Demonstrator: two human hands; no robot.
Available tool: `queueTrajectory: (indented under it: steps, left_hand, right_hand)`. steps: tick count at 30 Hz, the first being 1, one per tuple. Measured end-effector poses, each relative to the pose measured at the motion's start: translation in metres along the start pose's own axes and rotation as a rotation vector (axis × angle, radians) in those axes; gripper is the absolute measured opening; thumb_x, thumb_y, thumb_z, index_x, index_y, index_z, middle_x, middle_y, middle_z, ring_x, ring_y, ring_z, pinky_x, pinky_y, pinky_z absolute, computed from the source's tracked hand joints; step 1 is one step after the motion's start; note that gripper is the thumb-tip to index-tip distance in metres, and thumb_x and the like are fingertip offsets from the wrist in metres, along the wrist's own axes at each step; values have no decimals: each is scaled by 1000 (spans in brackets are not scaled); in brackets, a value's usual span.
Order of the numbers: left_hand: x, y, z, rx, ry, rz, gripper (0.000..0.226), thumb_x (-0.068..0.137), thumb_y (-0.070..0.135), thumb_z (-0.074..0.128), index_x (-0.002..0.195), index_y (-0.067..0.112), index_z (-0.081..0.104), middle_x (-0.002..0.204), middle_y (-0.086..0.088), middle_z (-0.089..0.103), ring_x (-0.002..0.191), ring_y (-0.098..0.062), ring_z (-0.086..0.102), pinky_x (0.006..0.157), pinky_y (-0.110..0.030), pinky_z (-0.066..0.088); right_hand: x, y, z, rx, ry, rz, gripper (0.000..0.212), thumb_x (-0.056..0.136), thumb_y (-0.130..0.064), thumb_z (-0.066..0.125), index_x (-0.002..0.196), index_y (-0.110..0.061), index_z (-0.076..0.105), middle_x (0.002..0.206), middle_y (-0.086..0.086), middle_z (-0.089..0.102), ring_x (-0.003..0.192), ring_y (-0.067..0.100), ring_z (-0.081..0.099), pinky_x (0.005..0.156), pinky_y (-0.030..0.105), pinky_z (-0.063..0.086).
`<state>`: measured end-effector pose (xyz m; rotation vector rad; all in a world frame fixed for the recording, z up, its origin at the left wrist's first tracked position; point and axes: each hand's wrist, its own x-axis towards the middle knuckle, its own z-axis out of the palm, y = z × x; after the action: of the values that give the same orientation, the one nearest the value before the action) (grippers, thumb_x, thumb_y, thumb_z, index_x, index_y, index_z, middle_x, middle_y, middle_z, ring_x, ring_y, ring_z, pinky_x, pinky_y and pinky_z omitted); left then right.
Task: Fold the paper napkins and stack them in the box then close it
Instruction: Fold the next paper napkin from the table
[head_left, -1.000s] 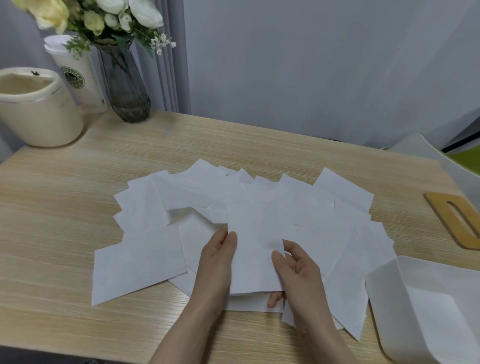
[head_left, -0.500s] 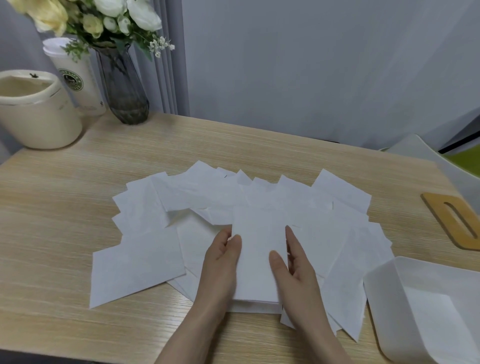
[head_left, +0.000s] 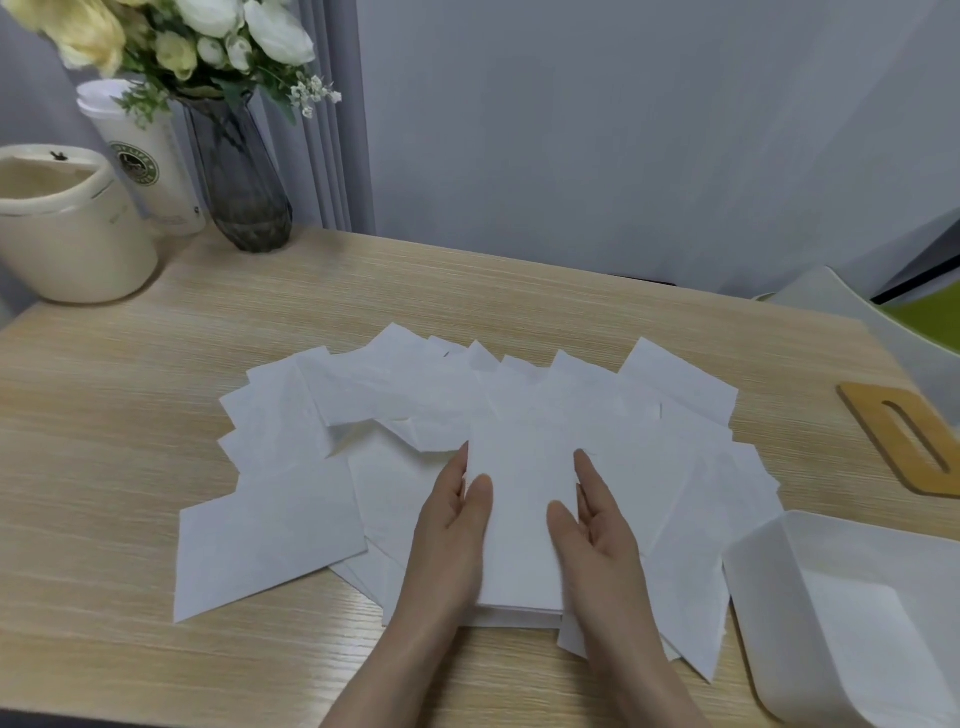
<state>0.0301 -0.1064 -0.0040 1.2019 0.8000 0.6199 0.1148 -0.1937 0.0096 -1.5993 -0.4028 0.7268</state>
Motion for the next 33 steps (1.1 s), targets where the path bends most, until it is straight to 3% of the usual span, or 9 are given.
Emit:
queueTrajectory:
  steps: [2,8,11,16,19,21,25,29,33]
  left_hand:
    - [-1,-1,1,19,-16,1,32,103,16,45,124,37,57,111,25,69,102,4,65,76,-11,52]
    - [0,0,0,26,-16,4,39,99,11,51,129,37,54,116,21,68,108,0,64,90,-24,53]
    - [1,1,-2,-20,-6,-17,40,97,8,54,122,40,54,111,20,70,103,-1,67,79,-19,55]
    - [4,7,-11,-105,41,-44,51,95,6,57,131,40,45,108,12,73,95,-5,70,66,-18,55]
    - [5,12,-17,-95,65,-24,56,93,3,59,130,44,47,89,15,73,72,-4,70,48,-20,49]
    - [5,15,-18,-86,92,8,57,92,-1,58,128,43,54,88,11,71,63,-5,67,42,-21,46]
    - [4,19,-15,-157,213,56,50,92,-3,55,115,41,65,89,18,73,65,-3,67,44,-23,49]
    - [3,19,-8,-279,376,95,45,94,-2,55,113,37,67,93,24,72,75,0,69,52,-22,54]
    - [-1,19,2,-330,493,146,46,95,-1,55,116,39,65,105,30,69,95,0,68,64,-23,59]
  right_hand:
    - [0,2,-1,-31,-10,-19,55,99,-5,44,144,-36,31,122,-40,40,96,-38,38,76,-5,38]
    - [0,2,-3,-32,-63,-52,57,99,-2,41,141,-39,33,129,-34,44,105,-29,45,80,0,43]
    - [0,-1,-6,-28,-105,-52,57,98,3,40,135,-40,39,129,-26,51,107,-18,54,77,4,46]
    - [4,-9,-17,-86,-165,-39,50,97,2,44,127,-37,52,121,-15,66,106,-3,62,76,9,49]
    - [7,-17,-24,-144,-205,-41,48,95,1,48,123,-36,60,103,-12,72,98,1,66,77,14,51]
    - [9,-20,-27,-143,-189,-57,48,94,-1,53,119,-40,64,96,-6,71,93,6,66,80,17,51]
    - [8,-21,-28,-22,-149,-64,42,87,-10,64,118,-39,65,92,-4,72,91,7,67,75,14,50]
    - [-1,-16,-25,10,-138,-71,52,71,-32,80,118,-48,63,90,16,65,97,12,63,89,25,52]
    - [-8,-13,-18,217,-173,-51,53,72,-18,78,120,-36,66,118,-9,68,110,4,63,80,11,50]
